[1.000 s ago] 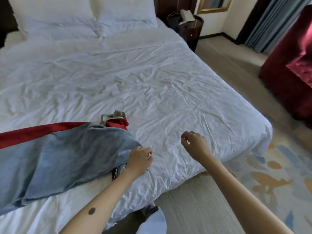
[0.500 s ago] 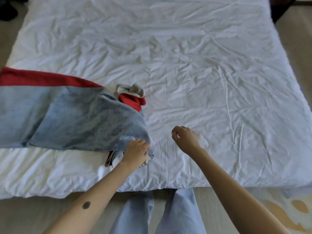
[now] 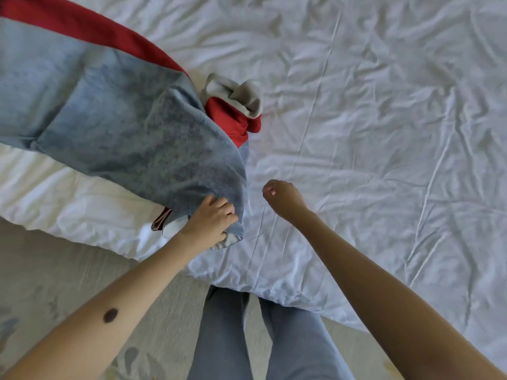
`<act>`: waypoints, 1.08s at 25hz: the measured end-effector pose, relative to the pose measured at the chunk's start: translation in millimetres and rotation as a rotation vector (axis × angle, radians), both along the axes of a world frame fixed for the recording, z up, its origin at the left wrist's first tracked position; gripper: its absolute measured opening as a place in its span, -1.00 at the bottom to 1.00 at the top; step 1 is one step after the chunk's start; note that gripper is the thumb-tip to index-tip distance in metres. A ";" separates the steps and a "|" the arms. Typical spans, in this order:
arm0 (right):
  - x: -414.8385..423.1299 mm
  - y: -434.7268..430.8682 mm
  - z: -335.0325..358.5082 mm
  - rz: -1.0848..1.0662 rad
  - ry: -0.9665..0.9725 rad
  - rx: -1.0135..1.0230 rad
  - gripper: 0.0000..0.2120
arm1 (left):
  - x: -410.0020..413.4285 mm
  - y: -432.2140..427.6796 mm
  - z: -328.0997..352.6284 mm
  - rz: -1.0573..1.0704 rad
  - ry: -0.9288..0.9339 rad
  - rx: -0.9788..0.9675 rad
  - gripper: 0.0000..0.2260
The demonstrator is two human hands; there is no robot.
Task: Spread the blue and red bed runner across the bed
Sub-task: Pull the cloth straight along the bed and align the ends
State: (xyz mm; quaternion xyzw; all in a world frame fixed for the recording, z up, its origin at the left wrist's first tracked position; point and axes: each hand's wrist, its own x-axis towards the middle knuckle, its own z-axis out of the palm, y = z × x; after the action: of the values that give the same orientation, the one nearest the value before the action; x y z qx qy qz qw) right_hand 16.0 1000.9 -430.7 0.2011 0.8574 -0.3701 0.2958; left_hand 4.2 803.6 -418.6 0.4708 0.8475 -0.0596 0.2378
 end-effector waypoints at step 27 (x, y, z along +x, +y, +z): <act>-237.6 -193.6 71.4 -0.160 0.370 0.019 -0.95 | -139.9 -199.2 31.7 1.004 0.280 0.836 -0.88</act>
State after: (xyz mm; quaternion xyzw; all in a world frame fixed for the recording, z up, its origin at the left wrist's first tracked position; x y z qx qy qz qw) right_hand -221.5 807.3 -359.3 0.1997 0.8818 -0.4151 0.1010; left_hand -135.7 604.4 -386.9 0.0597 0.9384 0.3312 -0.0780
